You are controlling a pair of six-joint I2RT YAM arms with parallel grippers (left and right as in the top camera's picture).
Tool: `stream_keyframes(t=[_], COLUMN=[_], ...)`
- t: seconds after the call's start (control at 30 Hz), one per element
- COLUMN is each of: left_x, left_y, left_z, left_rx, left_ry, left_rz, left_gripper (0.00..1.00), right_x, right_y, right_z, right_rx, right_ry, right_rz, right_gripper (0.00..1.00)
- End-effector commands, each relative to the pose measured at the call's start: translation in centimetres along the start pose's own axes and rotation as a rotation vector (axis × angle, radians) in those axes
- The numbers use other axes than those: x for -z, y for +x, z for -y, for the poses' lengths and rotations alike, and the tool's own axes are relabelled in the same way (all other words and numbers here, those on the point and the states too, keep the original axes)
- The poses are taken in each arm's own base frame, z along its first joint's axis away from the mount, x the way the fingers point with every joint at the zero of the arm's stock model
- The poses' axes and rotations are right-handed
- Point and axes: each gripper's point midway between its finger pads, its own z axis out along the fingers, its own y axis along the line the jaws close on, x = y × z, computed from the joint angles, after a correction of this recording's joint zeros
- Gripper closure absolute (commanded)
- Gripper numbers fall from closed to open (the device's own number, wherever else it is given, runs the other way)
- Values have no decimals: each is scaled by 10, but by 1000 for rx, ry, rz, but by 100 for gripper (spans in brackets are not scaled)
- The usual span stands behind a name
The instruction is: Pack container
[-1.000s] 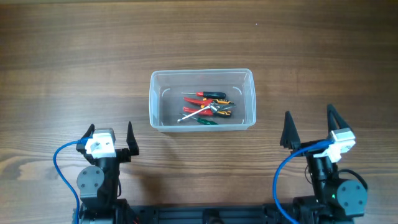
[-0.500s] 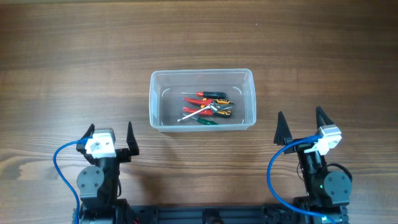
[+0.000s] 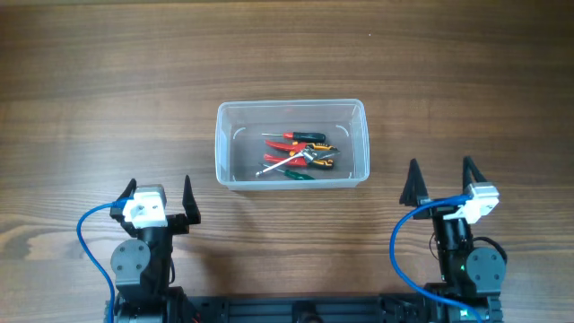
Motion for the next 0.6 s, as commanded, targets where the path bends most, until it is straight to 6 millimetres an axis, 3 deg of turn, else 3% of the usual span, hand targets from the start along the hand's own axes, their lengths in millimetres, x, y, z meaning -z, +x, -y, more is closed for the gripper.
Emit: stream_keyframes(t=[0.0, 0.17, 0.57], left_x=[0, 0, 0], left_y=[1, 1, 1], left_z=[2, 2, 2], left_rx=[-21, -21, -21], left_ry=[13, 13, 13], left_rz=[5, 5, 5], left_gripper=[0, 0, 0], right_x=[1, 1, 2], right_y=[2, 7, 23], right_z=[4, -7, -5], right_rx=[-11, 87, 78], right_ry=[20, -49, -41], right_rz=[-4, -25, -91], right_gripper=[0, 0, 0])
